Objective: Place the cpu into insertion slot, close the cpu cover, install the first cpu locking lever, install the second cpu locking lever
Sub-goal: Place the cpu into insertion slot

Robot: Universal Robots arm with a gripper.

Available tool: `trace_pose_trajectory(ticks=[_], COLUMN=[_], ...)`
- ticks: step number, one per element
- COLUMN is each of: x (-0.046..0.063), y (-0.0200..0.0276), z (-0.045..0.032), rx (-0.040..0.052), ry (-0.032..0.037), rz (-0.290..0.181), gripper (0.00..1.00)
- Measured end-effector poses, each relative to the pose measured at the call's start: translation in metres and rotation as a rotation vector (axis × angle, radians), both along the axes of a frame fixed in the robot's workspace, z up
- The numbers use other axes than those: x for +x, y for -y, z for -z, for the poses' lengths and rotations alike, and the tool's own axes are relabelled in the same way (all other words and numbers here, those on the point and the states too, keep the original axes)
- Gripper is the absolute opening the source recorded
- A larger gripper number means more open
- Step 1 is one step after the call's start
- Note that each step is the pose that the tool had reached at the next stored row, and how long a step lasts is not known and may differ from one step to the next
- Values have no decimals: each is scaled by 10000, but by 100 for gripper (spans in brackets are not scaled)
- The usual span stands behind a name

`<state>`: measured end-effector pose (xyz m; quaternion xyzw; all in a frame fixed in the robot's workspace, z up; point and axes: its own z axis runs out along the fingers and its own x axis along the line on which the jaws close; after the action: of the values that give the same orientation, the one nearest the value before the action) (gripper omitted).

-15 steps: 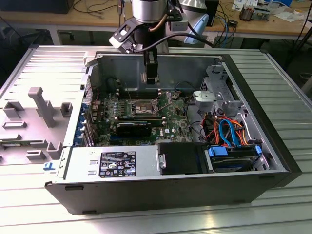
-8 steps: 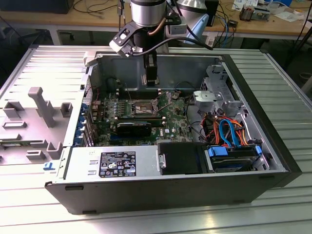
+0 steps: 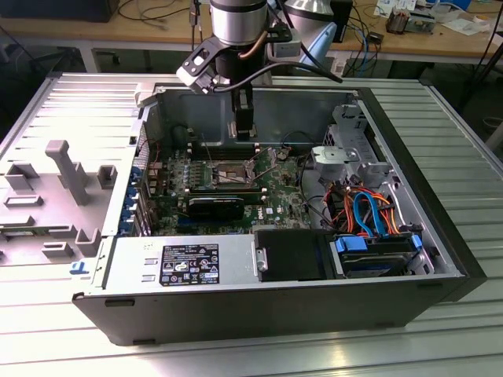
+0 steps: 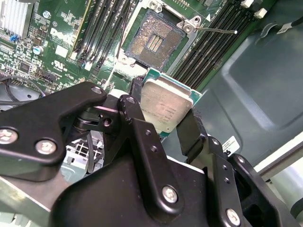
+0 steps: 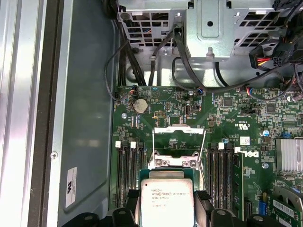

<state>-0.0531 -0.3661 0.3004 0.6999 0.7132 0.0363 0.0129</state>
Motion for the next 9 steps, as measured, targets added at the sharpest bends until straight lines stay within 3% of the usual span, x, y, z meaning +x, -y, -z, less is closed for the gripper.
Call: trace_pose_trajectory(ticks=[5,9], x=[0,-7], y=[0,0], z=[2,81], rx=[-2,-11], ry=[1,53], rz=[0,63], gripper=[55,55])
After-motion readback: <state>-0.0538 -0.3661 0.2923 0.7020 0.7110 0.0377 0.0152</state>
